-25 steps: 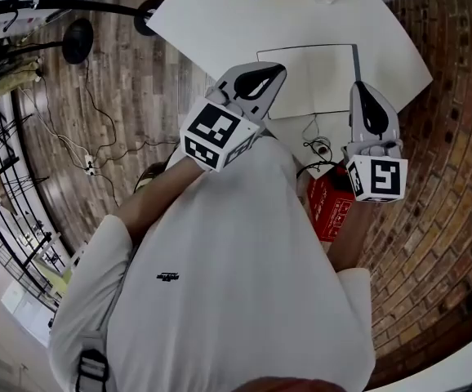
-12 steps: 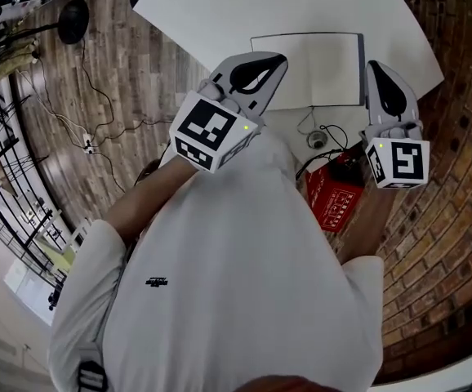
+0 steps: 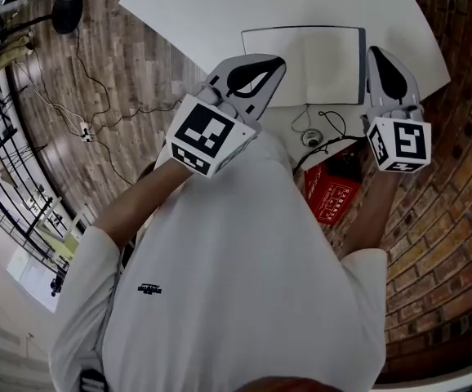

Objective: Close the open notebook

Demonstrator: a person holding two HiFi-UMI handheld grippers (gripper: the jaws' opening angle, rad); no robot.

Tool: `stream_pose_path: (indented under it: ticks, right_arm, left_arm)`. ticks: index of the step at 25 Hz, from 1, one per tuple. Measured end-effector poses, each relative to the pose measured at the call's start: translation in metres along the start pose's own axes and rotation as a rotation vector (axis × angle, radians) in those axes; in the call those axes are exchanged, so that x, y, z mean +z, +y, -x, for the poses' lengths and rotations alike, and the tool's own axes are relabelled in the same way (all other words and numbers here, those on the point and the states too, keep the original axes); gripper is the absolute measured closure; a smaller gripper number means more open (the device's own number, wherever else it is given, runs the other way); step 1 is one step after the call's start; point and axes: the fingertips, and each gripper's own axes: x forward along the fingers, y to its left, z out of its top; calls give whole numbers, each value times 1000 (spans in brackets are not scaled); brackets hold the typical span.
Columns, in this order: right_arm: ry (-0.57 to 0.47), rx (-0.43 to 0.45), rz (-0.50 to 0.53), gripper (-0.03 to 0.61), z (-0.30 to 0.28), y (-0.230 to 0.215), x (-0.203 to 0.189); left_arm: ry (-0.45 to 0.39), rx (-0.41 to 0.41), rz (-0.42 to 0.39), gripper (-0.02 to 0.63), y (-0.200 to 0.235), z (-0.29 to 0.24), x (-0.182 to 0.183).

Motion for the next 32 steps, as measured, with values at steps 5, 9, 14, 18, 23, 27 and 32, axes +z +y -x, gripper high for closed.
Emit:
stream_pose_path:
  ticks: [5, 9, 14, 18, 23, 27, 32]
  right_arm:
    - [67, 46, -6, 503, -24, -5, -26]
    - [102, 54, -25, 464, -40, -13, -46]
    - [149, 71, -29, 425, -53, -26, -65]
    - [178, 78, -36, 417, -64, -35, -75]
    - [228, 82, -49, 403, -76, -47, -98]
    - [258, 80, -59, 403, -83, -56, -118]
    - [283, 87, -71, 395, -88, -59, -131]
  left_arm:
    - [32, -17, -3, 604, -1, -10, -10]
    - [54, -25, 8, 604, -1, -20, -15]
    - [72, -12, 27, 604, 5, -29, -19]
    - [91, 7, 33, 604, 15, -35, -25]
    - [99, 18, 56, 604, 22, -42, -29]
    - [101, 22, 64, 604, 22, -48, -38]
    - [109, 35, 84, 604, 23, -52, -43]
